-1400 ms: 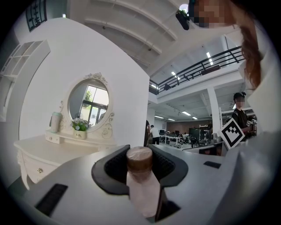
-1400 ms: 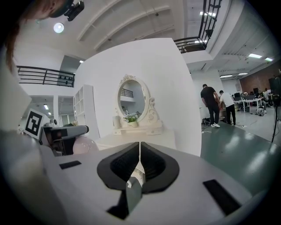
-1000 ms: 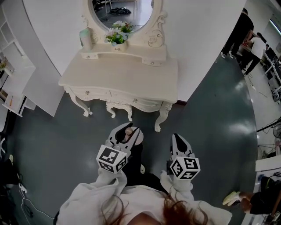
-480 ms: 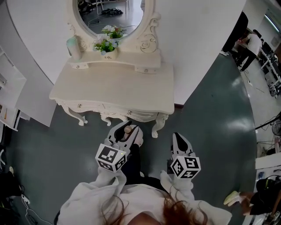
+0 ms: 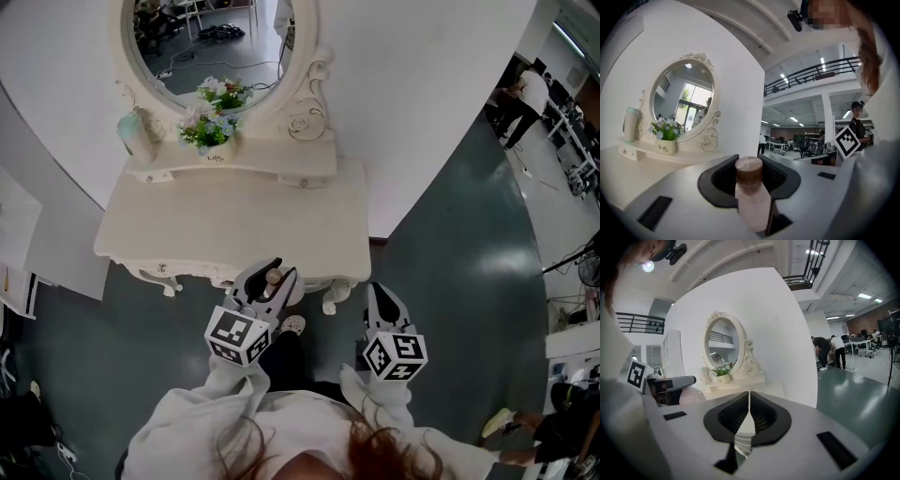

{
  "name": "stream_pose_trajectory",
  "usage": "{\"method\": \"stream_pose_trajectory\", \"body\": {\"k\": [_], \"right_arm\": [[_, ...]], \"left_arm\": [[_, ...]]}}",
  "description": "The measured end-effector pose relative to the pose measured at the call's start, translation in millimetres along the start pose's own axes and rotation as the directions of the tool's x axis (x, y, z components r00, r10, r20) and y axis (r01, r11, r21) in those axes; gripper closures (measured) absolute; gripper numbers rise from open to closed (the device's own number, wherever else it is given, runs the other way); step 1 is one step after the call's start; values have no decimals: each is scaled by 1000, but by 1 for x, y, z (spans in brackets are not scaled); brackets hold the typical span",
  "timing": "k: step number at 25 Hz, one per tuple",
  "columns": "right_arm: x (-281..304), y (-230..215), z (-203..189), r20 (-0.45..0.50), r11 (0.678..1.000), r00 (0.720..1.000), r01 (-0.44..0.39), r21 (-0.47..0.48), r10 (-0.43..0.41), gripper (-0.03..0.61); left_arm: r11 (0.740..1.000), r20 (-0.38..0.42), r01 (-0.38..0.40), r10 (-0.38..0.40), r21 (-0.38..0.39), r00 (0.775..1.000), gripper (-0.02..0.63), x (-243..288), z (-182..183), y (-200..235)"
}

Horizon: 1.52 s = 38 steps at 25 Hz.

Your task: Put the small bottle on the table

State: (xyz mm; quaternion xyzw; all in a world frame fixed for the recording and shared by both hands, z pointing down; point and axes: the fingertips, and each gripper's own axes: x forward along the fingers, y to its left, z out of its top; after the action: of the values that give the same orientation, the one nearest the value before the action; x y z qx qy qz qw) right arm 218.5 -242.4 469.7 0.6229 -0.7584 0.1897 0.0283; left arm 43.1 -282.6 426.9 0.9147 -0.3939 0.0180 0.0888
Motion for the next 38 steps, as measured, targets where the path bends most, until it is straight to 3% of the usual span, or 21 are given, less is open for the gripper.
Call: {"method": "stream_pose_trajectory", "body": {"k": [18, 26, 38], "right_arm": [[109, -20, 28, -2, 995, 995, 96, 12, -96, 543], [138, -29, 30, -22, 992, 992, 128, 8, -128, 543], [163, -30, 16, -108, 993, 987, 119, -18, -120, 543]], "left_arm": [[997, -32, 73, -73, 2, 997, 480, 103, 3, 95], [998, -79, 57, -55, 33, 995, 480, 136, -23, 138], [992, -73, -35, 44, 124, 996, 480, 180, -63, 205]]}}
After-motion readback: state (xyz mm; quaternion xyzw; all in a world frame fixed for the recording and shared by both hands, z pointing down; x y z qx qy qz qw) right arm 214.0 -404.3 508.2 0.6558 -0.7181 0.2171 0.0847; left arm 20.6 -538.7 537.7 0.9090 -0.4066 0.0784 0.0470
